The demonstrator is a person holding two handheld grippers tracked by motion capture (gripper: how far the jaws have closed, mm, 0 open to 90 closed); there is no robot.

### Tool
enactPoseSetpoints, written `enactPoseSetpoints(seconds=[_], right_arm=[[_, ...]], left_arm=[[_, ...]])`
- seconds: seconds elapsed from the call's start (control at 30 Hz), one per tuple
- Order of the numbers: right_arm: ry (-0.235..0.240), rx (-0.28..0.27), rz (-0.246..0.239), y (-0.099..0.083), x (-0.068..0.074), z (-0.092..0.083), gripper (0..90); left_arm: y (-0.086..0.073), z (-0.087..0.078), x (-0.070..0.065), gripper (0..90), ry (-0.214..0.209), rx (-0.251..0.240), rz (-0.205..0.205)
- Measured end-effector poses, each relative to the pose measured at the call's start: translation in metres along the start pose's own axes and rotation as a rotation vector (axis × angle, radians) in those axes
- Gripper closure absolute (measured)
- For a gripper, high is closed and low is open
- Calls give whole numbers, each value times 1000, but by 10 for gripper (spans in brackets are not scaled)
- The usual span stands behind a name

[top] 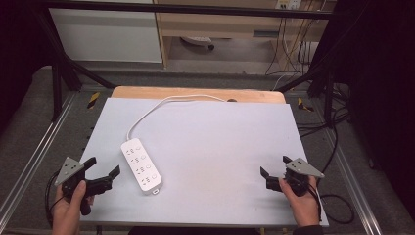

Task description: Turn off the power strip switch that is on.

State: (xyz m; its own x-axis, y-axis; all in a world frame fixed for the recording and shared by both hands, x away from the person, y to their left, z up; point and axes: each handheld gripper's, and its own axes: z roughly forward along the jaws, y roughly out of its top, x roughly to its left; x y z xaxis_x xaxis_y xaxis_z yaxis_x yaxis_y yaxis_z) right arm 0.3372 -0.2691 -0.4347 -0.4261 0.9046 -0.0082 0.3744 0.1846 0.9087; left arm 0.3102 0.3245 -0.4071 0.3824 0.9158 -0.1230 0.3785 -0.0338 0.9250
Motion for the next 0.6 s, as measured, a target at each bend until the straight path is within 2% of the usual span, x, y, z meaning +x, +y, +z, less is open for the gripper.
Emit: enactPoseSetpoints(seconds=[0.13,0.37,0.47,0.5,0.6], right_arm=[[19,26,3,-2,3,5,73],[30,41,-1,-1,7,9,59],[29,38,-11,-1,8,8,51],[29,40,-11,-1,9,8,49],[27,43,-8,-1,9,9,50]], left_arm=[[0,0,0,49,-8,0,-3],[2,3,-7,40,9,12,-10],[3,4,-8,40,21,11,-25],[3,5,-9,40,21,14,-42],[4,9,-12,44,21,42,-65]])
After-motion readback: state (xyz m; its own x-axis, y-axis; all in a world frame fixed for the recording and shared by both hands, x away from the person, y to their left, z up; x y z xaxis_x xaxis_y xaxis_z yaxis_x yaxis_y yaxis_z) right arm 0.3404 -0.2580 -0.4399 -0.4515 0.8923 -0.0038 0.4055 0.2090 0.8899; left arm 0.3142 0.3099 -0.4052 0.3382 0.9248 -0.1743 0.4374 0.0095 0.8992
